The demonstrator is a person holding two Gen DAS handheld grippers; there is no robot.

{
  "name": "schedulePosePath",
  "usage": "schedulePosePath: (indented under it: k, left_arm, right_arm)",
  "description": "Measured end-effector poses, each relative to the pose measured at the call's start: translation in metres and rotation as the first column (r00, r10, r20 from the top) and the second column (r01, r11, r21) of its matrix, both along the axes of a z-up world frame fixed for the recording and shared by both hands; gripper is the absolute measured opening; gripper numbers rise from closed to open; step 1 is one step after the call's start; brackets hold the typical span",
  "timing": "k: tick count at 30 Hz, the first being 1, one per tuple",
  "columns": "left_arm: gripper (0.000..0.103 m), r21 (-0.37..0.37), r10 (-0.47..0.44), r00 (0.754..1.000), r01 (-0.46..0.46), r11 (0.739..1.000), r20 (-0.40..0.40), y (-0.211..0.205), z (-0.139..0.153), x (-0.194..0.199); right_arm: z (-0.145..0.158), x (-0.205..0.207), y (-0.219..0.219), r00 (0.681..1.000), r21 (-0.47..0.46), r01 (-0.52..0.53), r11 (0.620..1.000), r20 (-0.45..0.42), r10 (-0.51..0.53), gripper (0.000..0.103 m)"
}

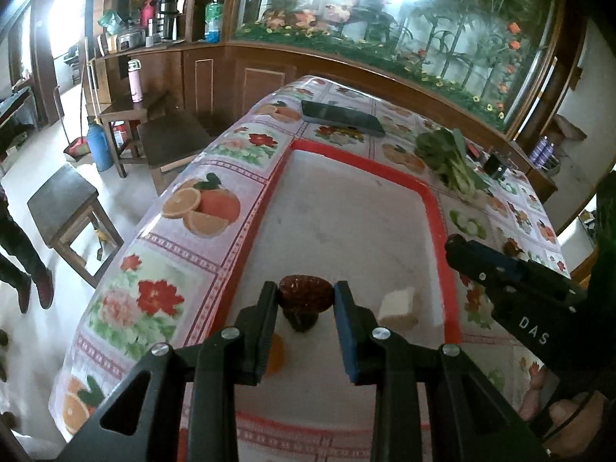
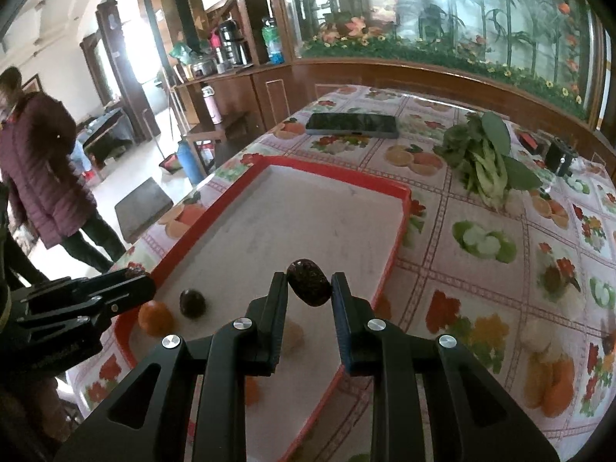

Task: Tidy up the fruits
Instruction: 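Carry the date and plum with both grippers over the white tray, then lower the date and plum into the tray and open both grippers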

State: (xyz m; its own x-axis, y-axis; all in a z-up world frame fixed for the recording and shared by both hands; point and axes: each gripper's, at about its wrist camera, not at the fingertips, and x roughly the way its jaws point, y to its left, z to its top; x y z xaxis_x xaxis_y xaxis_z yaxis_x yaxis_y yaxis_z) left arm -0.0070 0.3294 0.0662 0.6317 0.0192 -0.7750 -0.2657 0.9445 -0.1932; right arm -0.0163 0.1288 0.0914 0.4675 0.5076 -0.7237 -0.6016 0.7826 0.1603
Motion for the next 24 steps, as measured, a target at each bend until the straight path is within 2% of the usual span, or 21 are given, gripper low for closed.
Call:
schedulePosePath:
  k: [6,11,17,24]
  left_arm:
    - [0.032,0.011,-0.002,1.0,0.003,1.0,-0.026,0.002,-0.012,0.026]
    - [0.032,0.008,-0.002,0.997,0.002,1.0,-0.079,0.001,-0.031,0.046]
    - [0.033,0.008,-0.004,0.992,0.005,1.0,-0.124,-0.002,-0.047,0.057]
    - [0.033,0.027,0.009,0.989,-0.006,1.0,-0.148,-0.006,-0.052,0.059]
  right_arm:
    - [-0.012,0.016,0.022,0.999,-0.045,-0.025,0.999,-0.022,0.024,0.023]
    - [-0.03,0.029,0.036,0.997,-0.091,-0.037,0.995,-0.068,0.03,0.023]
    - [-0.043,0.034,0.042,0.995,-0.128,-0.052,0.99,-0.089,0.041,0.023]
    - [-0.047,0.033,0.042,0.995,-0.146,-0.057,0.988,-0.093,0.044,0.023]
